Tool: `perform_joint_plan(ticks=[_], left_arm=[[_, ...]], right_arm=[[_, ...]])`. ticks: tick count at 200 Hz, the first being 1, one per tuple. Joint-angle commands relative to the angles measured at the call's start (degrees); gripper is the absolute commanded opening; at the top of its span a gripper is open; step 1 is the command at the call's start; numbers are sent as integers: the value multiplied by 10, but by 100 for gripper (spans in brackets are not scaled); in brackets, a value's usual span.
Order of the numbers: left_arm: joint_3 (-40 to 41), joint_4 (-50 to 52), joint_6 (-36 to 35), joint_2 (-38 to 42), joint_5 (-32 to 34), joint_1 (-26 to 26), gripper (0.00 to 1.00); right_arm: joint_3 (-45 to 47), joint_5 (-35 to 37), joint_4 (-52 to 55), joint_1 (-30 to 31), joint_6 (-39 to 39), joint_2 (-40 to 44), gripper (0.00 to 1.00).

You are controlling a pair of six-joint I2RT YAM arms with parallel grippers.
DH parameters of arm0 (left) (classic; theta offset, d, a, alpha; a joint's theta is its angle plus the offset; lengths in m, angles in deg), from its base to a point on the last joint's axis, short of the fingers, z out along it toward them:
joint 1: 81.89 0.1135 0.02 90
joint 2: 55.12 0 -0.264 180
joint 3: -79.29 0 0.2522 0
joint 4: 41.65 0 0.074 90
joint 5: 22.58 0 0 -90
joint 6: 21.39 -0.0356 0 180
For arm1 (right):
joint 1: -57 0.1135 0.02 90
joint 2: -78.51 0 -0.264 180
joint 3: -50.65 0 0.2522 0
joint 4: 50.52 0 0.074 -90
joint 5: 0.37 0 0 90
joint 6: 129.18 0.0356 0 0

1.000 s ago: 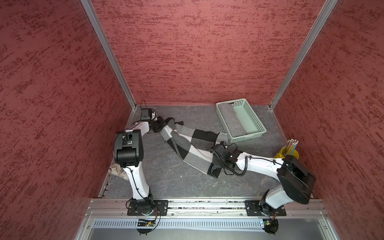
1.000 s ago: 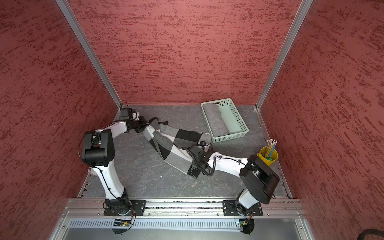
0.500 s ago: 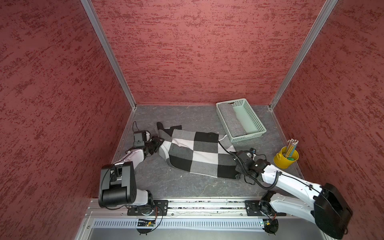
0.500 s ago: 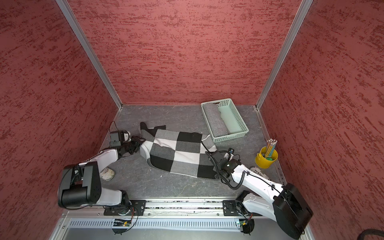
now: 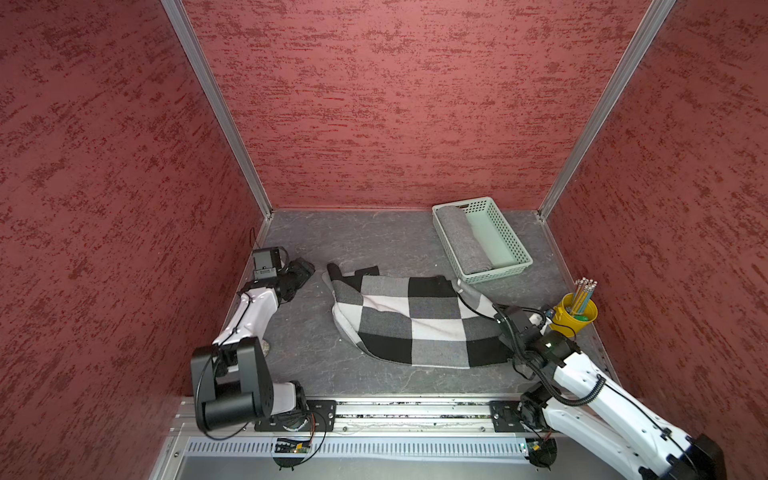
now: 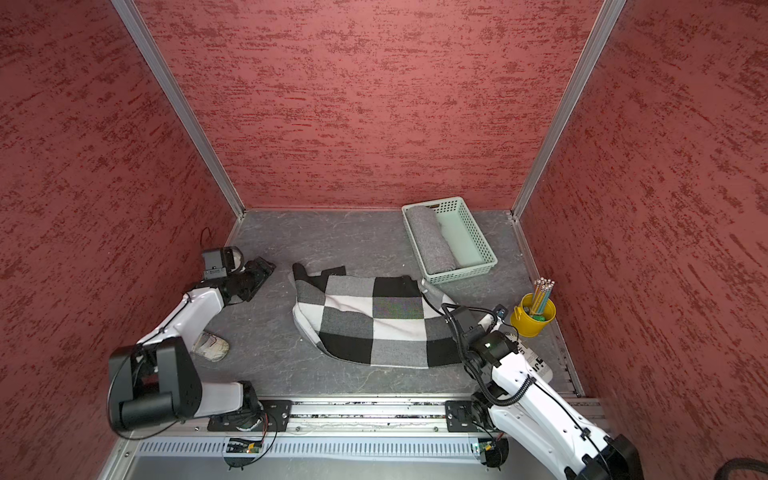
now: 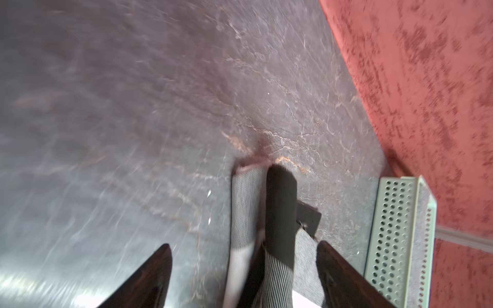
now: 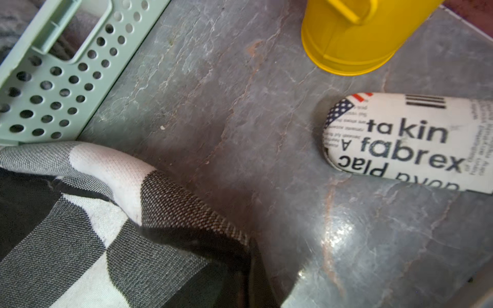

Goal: Roll up the scarf and place it into the basket
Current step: Flatten out the scarf at the center of the board.

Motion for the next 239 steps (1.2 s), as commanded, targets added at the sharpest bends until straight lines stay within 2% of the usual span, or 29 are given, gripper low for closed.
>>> perform_joint_plan(ticks=[1,36,66,72,78,83,90,94,113,140,152,167,174,179,188,195,202,217,239], left_arm=[[-23,-36,-4,-64,-52,-18,78],[-88,-11,-17,-145,-29,-82,80],[-109,-16,-2,-208,-16,-101,78],[-113,-22,1,-221,-22,-103,71],[-117,-31,4,-232,-34,-103,60],[-120,-39,8,-239,-43,-103,43],[-129,-50,12,-248,-55,-100,12],[-138,-54,11,-249,-62,-98,1],[-217,-34,-12,-236,-73,-87,0],[-357,58,-82,-188,4,-103,0],[-397,74,-106,-179,12,-109,0],[-415,69,-115,-183,2,-111,11],[-418,64,-117,-191,-7,-112,19],[-421,60,-119,-201,-19,-113,32],[-434,63,-125,-230,-51,-115,70],[-451,71,-132,-259,-75,-118,81],[-470,86,-136,-293,-95,-121,85],[-495,116,-141,-346,-101,-124,84],[-461,111,-141,-352,-68,-116,86]], right_arm=[[-12,23,3,-7,4,-1,0],[-12,3,-32,-9,-13,-21,0],[-26,6,-38,-10,-23,-31,0],[-29,6,-38,-10,-25,-31,0],[-33,8,-38,-10,-27,-31,0],[-37,10,-36,-11,-28,-30,0],[-43,14,-31,-11,-28,-29,0],[-48,17,-26,-11,-28,-29,0],[-62,32,-10,-14,-33,-22,0],[-65,45,3,-22,-34,-22,0],[-62,44,4,-25,-26,-22,0],[-53,36,-5,-26,-23,-20,0],[-50,33,-10,-28,-22,-21,0],[-48,30,-12,-28,-21,-22,0],[-46,27,-16,-28,-21,-24,0],[-45,25,-19,-28,-22,-26,0],[-44,24,-22,-28,-23,-28,0],[-46,20,-24,-29,-26,-30,0],[-51,10,-26,-29,-32,-30,0]])
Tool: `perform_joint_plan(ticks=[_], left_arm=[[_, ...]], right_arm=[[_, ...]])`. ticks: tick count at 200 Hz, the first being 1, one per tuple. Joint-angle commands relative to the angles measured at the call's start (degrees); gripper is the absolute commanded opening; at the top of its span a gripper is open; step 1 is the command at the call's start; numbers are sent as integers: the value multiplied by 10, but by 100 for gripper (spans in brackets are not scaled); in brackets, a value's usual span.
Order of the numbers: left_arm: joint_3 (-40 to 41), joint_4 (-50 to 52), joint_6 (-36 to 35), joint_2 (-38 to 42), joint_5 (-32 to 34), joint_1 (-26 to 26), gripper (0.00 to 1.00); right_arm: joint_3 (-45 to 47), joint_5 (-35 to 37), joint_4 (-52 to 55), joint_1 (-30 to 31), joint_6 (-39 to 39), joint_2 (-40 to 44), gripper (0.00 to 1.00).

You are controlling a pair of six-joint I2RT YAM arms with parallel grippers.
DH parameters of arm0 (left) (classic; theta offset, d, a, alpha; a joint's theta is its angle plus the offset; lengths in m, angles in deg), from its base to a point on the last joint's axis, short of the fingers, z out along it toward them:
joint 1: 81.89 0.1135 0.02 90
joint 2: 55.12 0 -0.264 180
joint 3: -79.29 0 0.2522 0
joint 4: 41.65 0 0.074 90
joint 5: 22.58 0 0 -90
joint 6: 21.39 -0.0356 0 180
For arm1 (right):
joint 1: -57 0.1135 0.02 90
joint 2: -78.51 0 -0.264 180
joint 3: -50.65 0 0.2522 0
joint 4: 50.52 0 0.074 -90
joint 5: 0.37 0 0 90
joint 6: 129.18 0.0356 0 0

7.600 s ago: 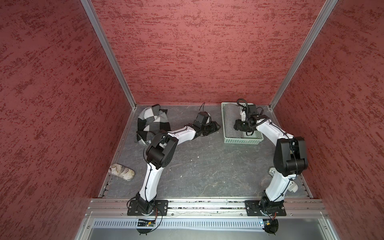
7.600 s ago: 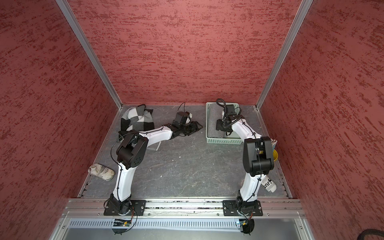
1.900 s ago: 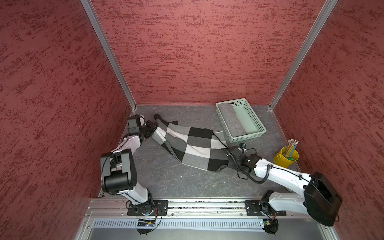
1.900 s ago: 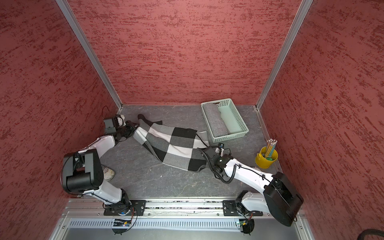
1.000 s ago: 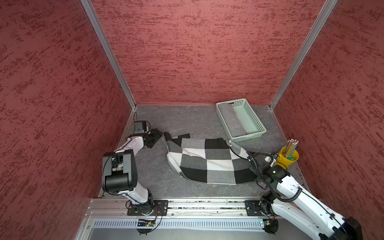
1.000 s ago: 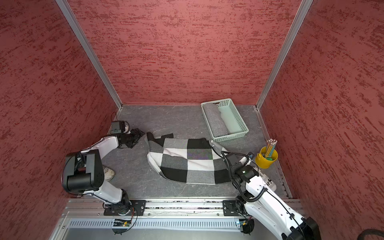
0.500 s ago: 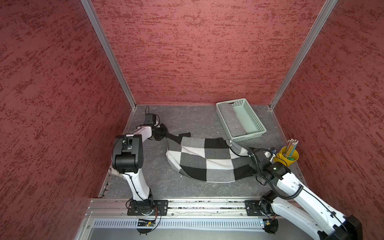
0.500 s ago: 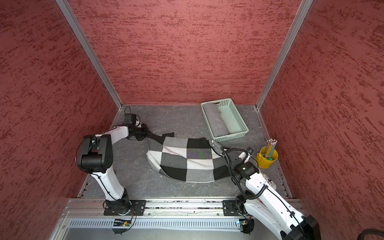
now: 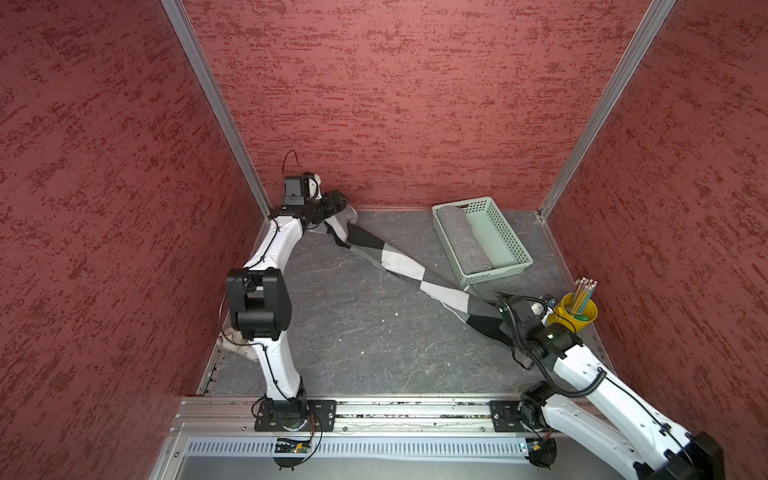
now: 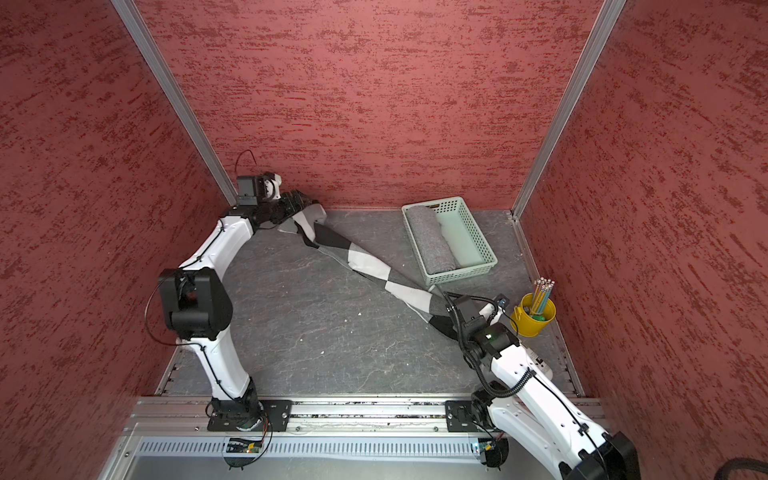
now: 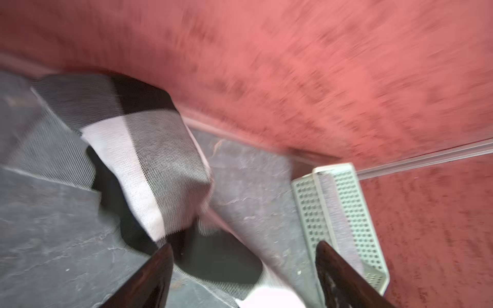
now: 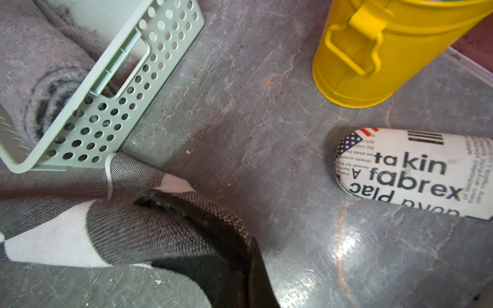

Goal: Roll up the scarf and place it into the basket
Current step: Flatten out the scarf at the center of the board.

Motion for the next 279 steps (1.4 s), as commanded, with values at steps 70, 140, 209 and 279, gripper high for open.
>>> perform_joint_plan(ticks=[70,140,209,279], left_arm=[[69,46,18,-25,64,128,76],[-249,87,81,-265,-12,168,51],[-434,102,123,-424,-55,173,54],[-434,81,147,-462,-49,157,55]], right_arm=[[-38,9,16,-7,-8,-18,0],[-57,13,44,-8,7,-19,0],[-82,23,54,-8,13,-42,0],[-97,27,55,-9,11,-55,0]])
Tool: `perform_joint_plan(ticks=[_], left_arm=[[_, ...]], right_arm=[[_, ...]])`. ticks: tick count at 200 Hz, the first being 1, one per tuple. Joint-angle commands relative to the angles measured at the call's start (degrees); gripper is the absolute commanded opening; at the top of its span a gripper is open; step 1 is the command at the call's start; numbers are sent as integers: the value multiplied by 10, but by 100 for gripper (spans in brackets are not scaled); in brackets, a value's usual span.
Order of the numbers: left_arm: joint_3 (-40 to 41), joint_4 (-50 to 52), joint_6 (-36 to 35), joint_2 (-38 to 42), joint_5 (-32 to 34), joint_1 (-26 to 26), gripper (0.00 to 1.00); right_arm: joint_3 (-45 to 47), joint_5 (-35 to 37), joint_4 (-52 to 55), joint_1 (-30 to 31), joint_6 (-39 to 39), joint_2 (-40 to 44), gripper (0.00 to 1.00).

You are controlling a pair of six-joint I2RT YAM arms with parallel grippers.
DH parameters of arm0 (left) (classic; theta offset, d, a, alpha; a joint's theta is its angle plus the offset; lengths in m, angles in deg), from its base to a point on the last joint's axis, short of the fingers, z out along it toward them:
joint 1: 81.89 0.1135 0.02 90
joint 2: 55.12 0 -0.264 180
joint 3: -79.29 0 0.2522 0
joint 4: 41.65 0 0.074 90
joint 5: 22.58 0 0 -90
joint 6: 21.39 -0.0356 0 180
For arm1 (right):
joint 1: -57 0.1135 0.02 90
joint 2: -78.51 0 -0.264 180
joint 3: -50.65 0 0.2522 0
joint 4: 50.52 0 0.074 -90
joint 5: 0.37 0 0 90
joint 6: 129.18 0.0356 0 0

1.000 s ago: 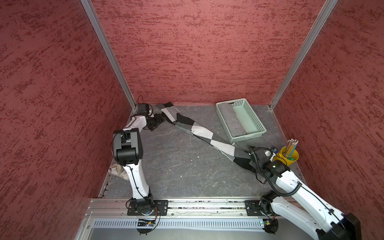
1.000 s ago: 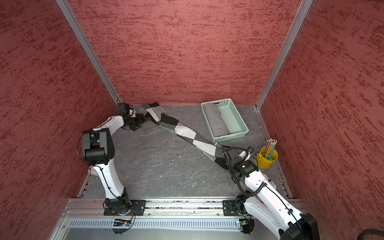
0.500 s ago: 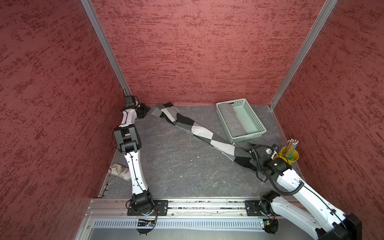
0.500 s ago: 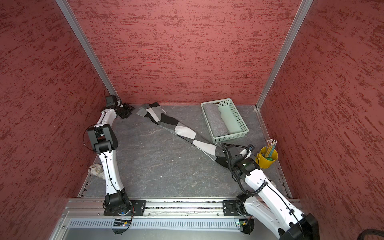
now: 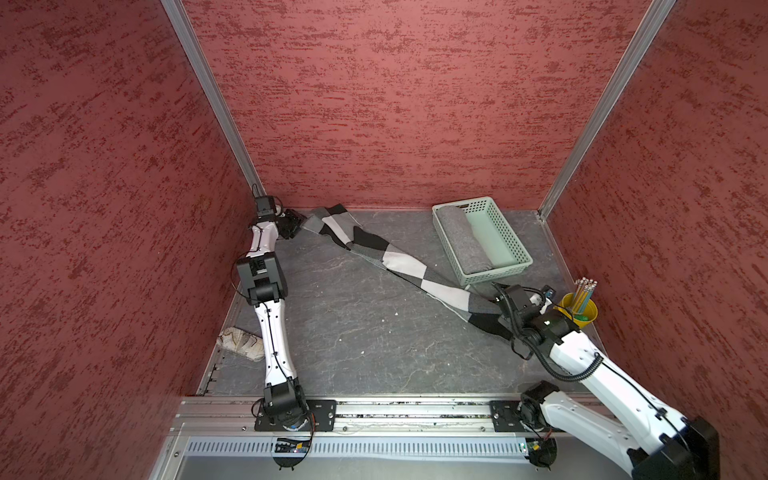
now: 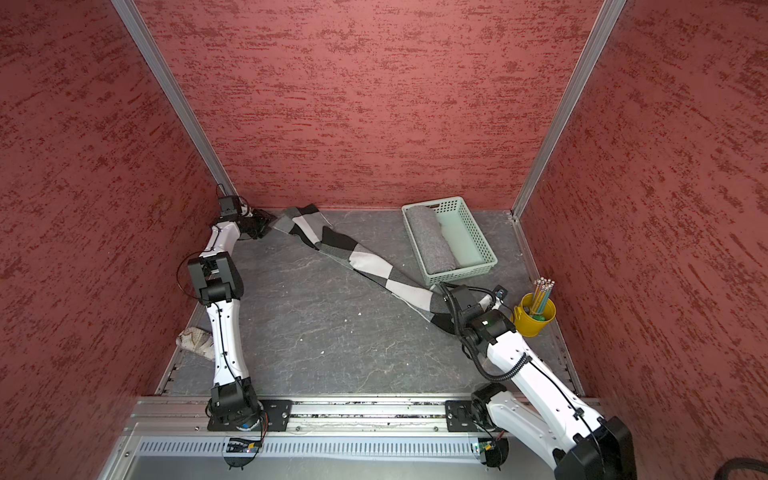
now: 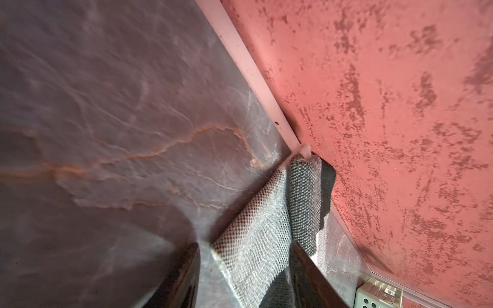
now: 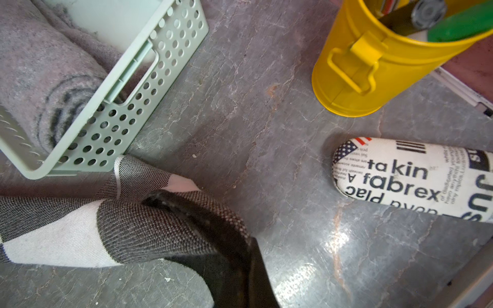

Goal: Roll up the scarf and place it into the basket
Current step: Flatten out the scarf at the center of the board.

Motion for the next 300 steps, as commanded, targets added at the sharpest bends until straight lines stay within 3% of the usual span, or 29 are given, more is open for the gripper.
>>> perform_joint_plan(ticks=[1,41,53,81,106,136,163,206,248,300], left_arm=[[-6,-6,16,-36,-2,-8,55],[-9,-15,24,-50,-7,-14,53],[-9,-12,21,-50,-1,-17,48],[-9,-16,22,-49,11,-23,27],[-9,-32,26,-49,23,-28,0],[-9,-40,26,-20,23,-27,0],[5,-8,-8,73,37,-22,0],[156,1,-37,256,80,14,0],[279,-11,-36,378,45,72,0],[232,65,-63,453,44,130,0]], right_arm=[[-25,26,14,-6,12,2,0],[-34,34,18,-6,13,0,0],[-36,34,17,-6,13,-3,0],[-37,37,16,-6,12,-6,0],[-38,41,16,-6,12,-7,0],[-42,54,31,-10,10,-5,0],[-66,70,50,-26,-22,10,0],[-81,86,80,-52,-62,61,0],[-118,73,104,-63,-102,77,0],[-227,112,194,-68,-137,78,0]])
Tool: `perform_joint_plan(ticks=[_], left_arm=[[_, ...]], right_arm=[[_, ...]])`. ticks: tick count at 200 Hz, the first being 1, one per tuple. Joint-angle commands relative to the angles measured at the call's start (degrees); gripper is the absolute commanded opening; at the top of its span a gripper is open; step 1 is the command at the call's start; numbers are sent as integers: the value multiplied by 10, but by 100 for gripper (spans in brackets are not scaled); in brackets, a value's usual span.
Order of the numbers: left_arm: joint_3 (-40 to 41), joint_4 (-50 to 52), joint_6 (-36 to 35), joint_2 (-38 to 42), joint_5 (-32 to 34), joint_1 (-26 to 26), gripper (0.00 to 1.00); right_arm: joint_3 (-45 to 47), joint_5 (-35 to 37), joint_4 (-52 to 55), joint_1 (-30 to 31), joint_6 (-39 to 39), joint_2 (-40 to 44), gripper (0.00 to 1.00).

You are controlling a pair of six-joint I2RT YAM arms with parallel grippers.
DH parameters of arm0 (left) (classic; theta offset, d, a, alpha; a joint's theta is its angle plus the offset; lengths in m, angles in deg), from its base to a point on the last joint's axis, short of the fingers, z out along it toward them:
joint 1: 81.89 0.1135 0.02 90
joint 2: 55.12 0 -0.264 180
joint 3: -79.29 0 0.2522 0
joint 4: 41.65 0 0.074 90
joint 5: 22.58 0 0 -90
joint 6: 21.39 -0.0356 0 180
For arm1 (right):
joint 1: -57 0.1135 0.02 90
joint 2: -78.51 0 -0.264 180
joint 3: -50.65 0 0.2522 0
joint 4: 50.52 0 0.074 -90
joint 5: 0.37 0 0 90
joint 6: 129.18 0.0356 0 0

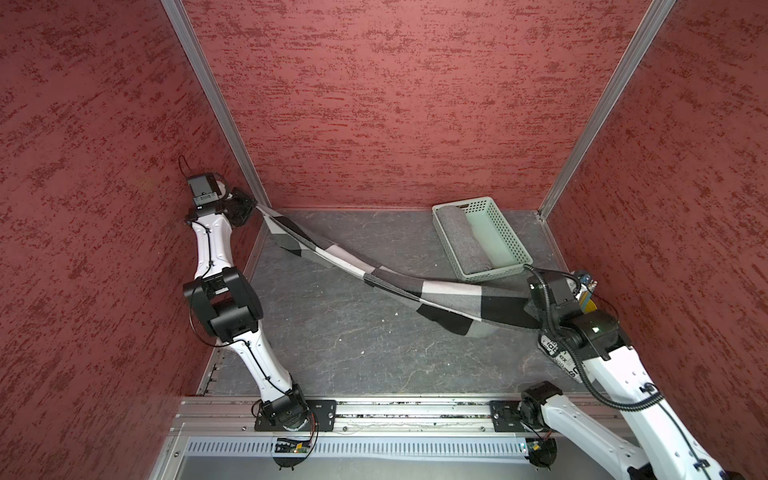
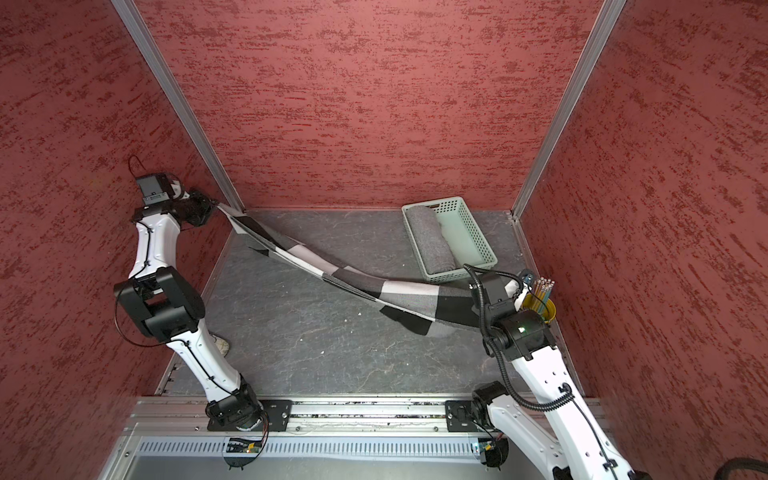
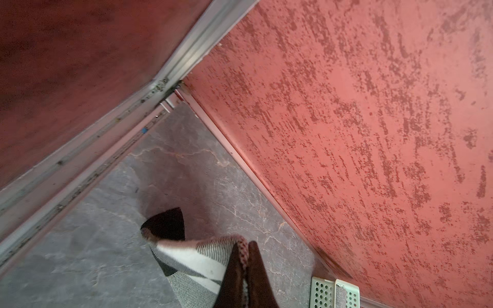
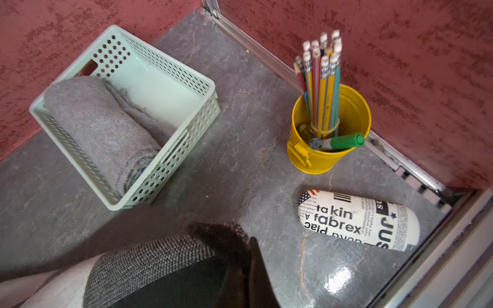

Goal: Roll up the scarf and place it into the basket
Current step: Flatten out the scarf at the center of the board.

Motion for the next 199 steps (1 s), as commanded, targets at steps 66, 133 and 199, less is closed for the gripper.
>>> perform_joint_plan(ticks=[66,133,199], left_arm=[[-340,13,53,-158,-62,-48,0],[-335,-157,175,-173,-104,-46,0],[84,-121,17,-30,-92,24,0]], right_arm=[[-98,53,-82,-84,-144,-90,0],[-176,5,-104,-132,-203,-107,0],[45,-115,-76,-131,-131,-24,0]])
